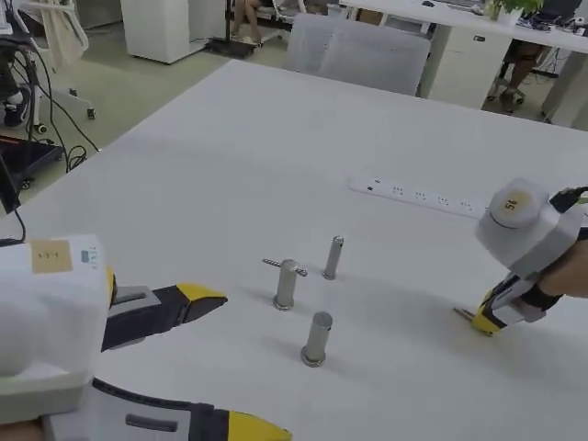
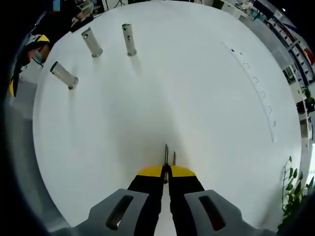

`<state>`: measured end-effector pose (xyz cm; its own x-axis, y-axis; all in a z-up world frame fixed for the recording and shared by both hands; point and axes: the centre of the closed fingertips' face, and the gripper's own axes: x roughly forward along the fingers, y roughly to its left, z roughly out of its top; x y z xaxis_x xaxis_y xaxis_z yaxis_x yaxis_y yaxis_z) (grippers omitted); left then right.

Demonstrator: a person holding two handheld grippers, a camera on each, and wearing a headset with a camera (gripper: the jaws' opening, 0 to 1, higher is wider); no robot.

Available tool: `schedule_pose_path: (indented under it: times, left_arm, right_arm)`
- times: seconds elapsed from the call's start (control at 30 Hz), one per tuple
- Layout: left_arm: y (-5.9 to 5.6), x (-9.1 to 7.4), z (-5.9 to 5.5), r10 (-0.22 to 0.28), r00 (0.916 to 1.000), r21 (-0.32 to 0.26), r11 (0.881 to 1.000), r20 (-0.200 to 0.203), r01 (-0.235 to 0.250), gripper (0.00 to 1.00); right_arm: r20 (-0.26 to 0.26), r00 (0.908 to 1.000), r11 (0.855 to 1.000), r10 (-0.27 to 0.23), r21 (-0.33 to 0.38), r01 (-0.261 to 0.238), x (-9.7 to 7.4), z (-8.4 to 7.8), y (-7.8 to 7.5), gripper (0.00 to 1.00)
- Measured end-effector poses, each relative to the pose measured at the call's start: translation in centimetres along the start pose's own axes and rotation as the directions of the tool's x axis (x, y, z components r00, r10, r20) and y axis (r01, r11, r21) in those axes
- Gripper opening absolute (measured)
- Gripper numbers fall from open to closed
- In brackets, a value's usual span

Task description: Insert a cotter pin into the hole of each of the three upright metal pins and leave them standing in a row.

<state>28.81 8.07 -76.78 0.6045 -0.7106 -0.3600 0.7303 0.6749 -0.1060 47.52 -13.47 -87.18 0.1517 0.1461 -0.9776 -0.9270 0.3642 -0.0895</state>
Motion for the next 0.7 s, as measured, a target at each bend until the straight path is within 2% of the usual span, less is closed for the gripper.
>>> schedule_pose_path:
  times: [0.13, 0.33, 0.43, 0.5, 0.63, 0.7]
  left_arm:
    - [-0.16, 0.07, 0.08, -0.005, 1.0000, 0.000, 1.000, -0.002, 0.005, 0.79]
    - [-0.19, 0.11, 0.02, -0.002, 0.9999, -0.006, 1.000, -0.010, 0.002, 0.77]
    - [-0.32, 0.05, 0.08, -0.001, 0.9999, -0.005, 1.000, -0.010, 0.001, 0.76]
    - [-0.47, 0.00, 0.07, -0.003, 1.0000, -0.005, 1.000, -0.008, 0.003, 0.76]
    - [-0.79, -0.13, -0.12, -0.008, 0.9998, -0.004, 1.000, -0.017, 0.008, 0.75]
    - [-0.81, -0.21, -0.17, -0.008, 0.9998, -0.005, 1.000, -0.020, 0.008, 0.74]
  right_arm:
    - [-0.014, 0.9998, 0.999, -0.015, -0.040, 0.014, -0.05, -0.09, -0.07, 0.05]
    - [-0.019, 0.9996, 0.999, -0.022, -0.034, 0.021, -0.10, -0.08, -0.39, 0.03]
    - [-0.020, 0.9995, 1.000, -0.024, -0.017, 0.023, -0.14, -0.11, -0.48, 0.03]
    - [-0.002, 1.0000, 1.000, -0.008, 0.011, 0.008, -0.22, -0.16, -0.56, 0.02]
    - [0.002, 0.9998, 1.000, -0.022, 0.017, 0.022, -0.35, -0.38, -0.76, 0.02]
    - [0.021, 0.9995, 0.999, -0.022, 0.036, 0.022, -0.69, -0.30, -0.86, 0.02]
